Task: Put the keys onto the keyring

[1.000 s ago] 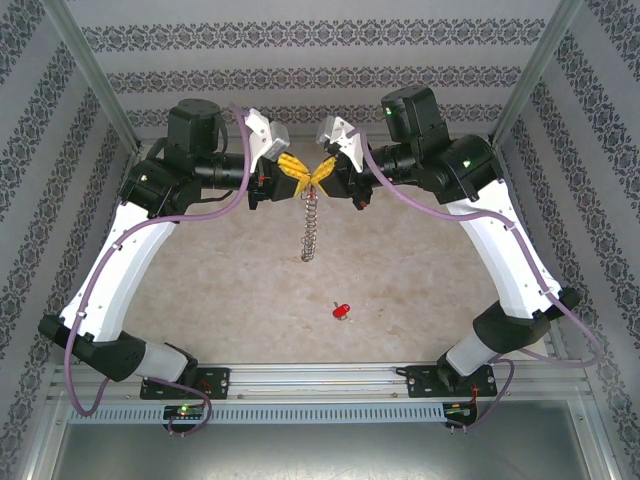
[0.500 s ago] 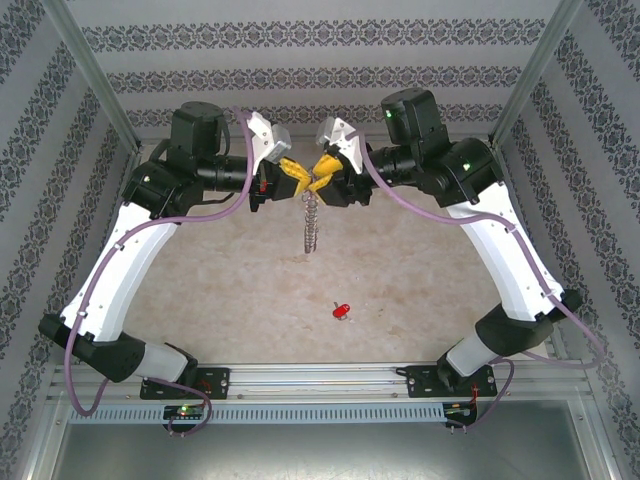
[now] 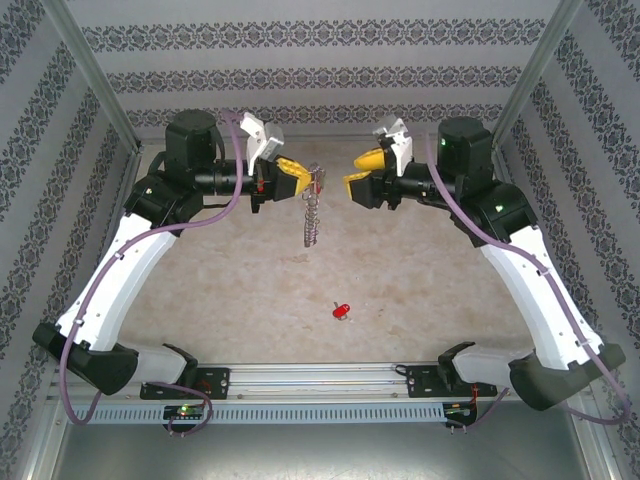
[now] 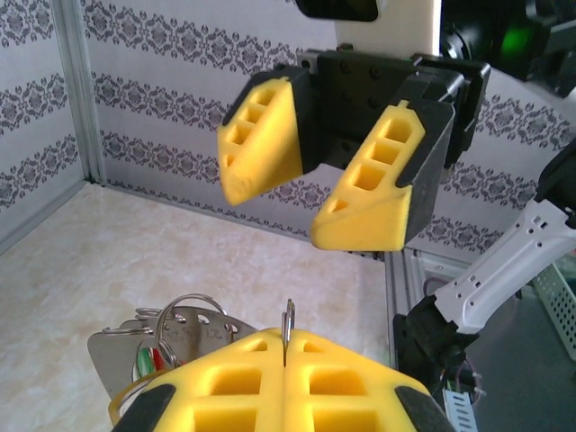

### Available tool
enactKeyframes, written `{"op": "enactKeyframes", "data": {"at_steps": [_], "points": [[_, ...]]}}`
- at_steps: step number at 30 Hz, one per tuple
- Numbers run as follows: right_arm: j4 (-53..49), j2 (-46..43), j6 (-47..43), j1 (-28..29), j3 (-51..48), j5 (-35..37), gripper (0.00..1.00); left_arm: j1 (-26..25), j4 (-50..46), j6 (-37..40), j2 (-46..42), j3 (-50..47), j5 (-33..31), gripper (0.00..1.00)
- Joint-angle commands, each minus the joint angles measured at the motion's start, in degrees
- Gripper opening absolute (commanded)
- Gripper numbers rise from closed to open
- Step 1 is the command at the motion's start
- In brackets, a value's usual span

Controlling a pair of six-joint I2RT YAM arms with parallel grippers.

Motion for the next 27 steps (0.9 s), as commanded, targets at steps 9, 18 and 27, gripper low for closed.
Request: {"op": "enactKeyframes", "data": {"at_steps": [9,18,27], "points": [[-1.86,-4.07,26.5,-5.17,-10.91,11.71,0.69,2.1,6.17,-2.53,-2.73,-2.74,-2.36,0.0],[-18.88,-4.89,36.36,-0.08,-24.96,21.75,0.87,3.05,11.85,-7.08,-6.01,-11.42,-5.23,0.0],[-17.71,2.96,39.55,11.59,-33.11,22.39,0.85,4.27,12.29,-8.86,-9.98,-18.7,-9.15,0.0]]}}
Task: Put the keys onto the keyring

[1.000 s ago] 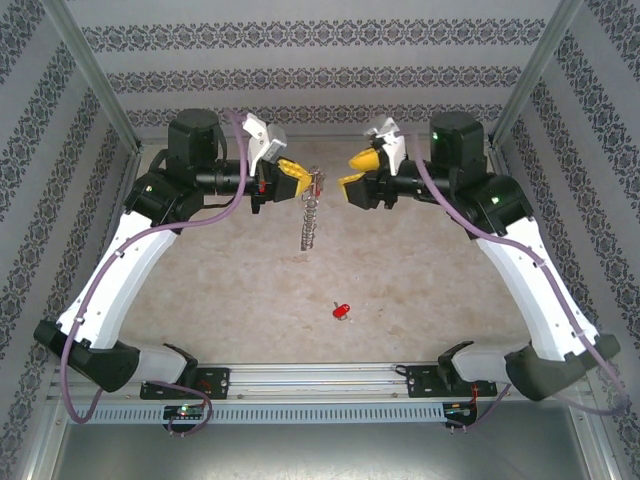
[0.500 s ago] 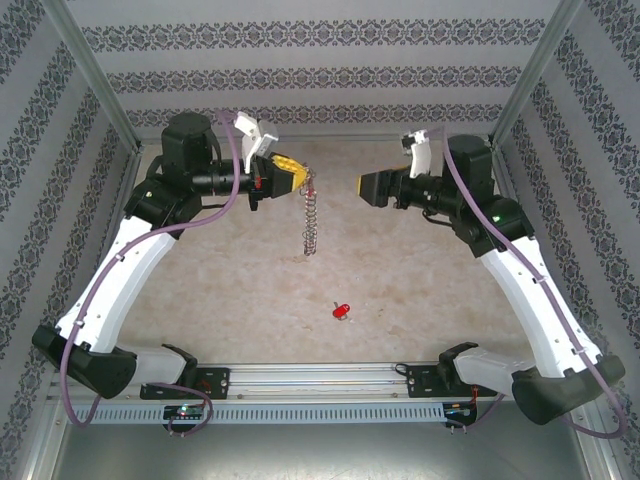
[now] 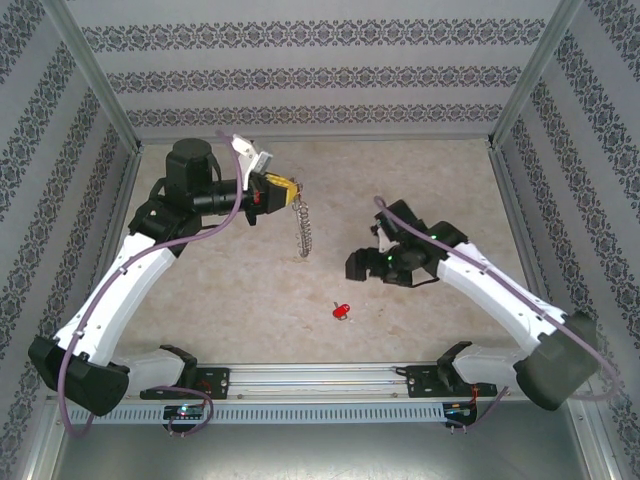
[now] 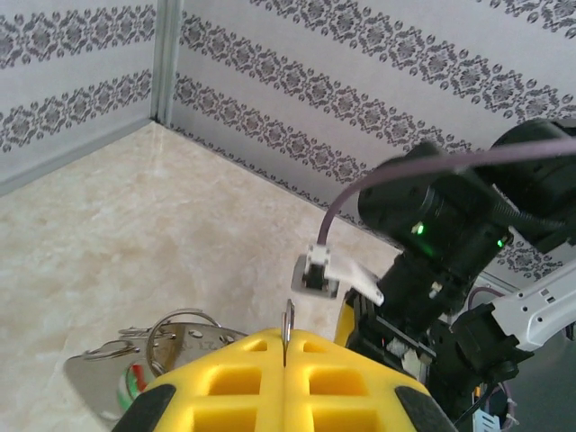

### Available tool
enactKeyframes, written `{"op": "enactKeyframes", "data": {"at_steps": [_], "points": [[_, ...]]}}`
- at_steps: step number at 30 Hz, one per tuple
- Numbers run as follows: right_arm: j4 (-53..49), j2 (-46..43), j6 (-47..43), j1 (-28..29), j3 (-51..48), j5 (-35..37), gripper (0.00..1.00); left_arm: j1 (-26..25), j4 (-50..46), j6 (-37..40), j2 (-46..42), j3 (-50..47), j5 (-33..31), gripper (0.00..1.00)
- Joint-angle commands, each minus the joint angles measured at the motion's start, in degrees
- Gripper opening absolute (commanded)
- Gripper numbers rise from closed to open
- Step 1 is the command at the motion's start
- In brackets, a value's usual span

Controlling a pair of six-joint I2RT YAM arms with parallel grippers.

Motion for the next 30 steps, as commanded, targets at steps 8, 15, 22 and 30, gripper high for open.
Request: {"op": "enactKeyframes", "data": {"at_steps": [8,15,22,30], "points": [[3.69,12.75,-5.01,11.07,2.46,5.06,0.8,4.28,4.56,-5.96,-7.49,-6.99,-2.65,0.0],[4.46,18.43,-9.82,15.9,3.67,7.28,0.65,6.94,-0.74,-6.93,-10.95,-9.06,-3.56,0.0],[2.81,23.19,-12.67,17.79,6.08,8.02,0.55,8.62,-1.02,-7.98,-11.86,-9.66,-3.12,0.0],[2.29,26.44,-12.95,19.52,6.58,7.76,0.45,8.99,-2.64,-8.25,-11.34,-9.52,-3.26,0.0]]}}
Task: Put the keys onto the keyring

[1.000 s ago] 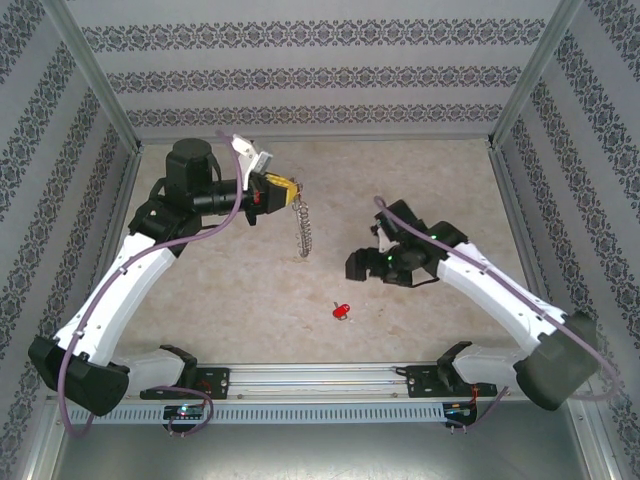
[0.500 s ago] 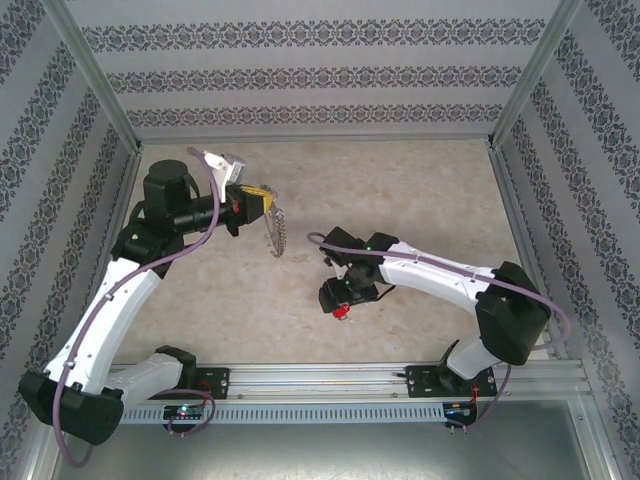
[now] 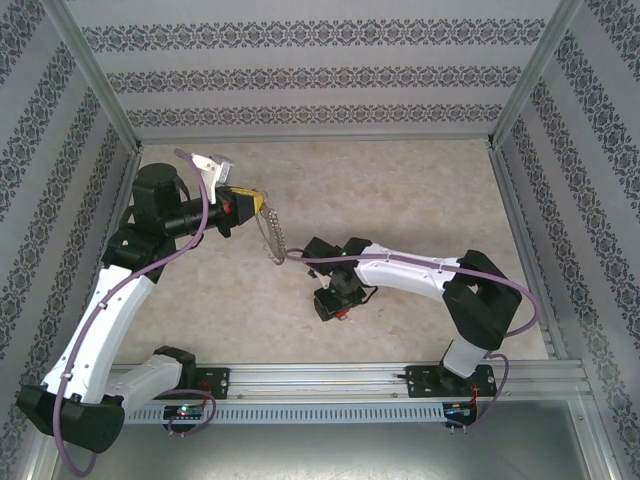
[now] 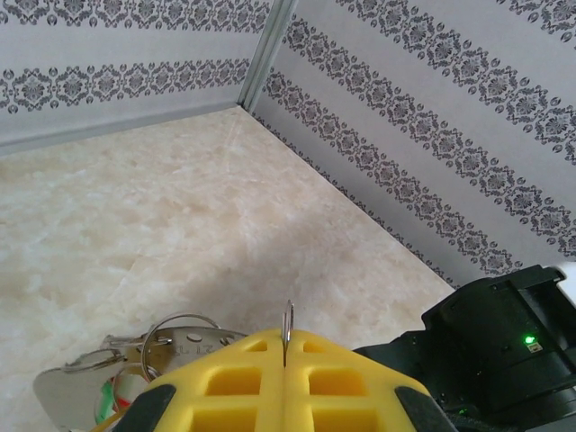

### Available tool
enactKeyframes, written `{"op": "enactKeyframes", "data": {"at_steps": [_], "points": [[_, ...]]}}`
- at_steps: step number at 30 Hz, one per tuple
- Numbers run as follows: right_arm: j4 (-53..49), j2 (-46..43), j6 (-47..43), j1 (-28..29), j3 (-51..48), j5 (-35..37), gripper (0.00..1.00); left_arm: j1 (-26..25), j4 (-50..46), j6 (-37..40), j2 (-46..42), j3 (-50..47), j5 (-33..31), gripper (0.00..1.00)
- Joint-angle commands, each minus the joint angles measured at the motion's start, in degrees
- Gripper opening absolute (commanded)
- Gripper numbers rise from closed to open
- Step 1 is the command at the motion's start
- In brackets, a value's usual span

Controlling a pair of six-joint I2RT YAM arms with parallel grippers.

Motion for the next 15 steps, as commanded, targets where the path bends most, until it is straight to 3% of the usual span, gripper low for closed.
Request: {"op": "enactKeyframes", "data": {"at_steps": [1,15], "points": [[-1.96,1.5,-0.95,0.75,1.15,0.96,0.45,0.8,-0.13,-0.89,-0.32,-0.25,0.58,0.0],[-4.35,5.65,-3.95,1.02,3.09,2.1,0.36,1.27,-0.66,-0.8,0.73,-0.24,0.63,0.0]]}}
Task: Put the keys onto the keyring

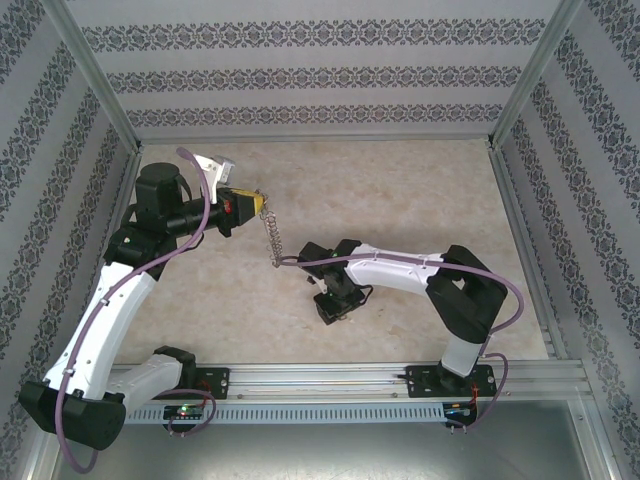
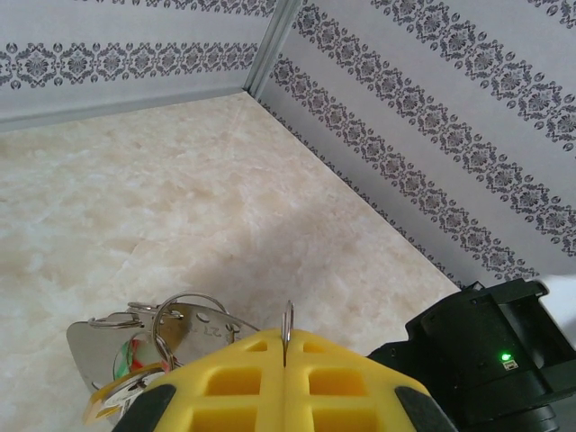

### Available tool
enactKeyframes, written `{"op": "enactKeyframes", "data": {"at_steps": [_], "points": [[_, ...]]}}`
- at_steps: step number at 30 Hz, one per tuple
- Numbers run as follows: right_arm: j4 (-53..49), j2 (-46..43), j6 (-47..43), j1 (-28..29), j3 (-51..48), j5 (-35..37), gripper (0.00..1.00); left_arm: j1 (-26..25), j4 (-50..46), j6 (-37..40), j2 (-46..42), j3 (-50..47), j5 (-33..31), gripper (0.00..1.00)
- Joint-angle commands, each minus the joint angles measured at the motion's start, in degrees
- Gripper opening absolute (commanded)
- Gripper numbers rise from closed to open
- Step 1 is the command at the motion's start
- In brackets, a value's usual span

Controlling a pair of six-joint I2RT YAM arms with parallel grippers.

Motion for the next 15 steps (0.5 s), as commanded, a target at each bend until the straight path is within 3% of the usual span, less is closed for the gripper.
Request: {"op": "enactKeyframes", "data": {"at_steps": [1,15], "points": [[-1.95,1.31,-1.54,0.67,1.7,1.31,0.35,0.84,0.66,-0.51,-0.2,-0.21,0.66,0.0],[-3.25,3.12,-2.75,1.27,2.1,2.19,0.31,1.03,0.82,-0.5,0.33,0.03,0.67,0.0]]}}
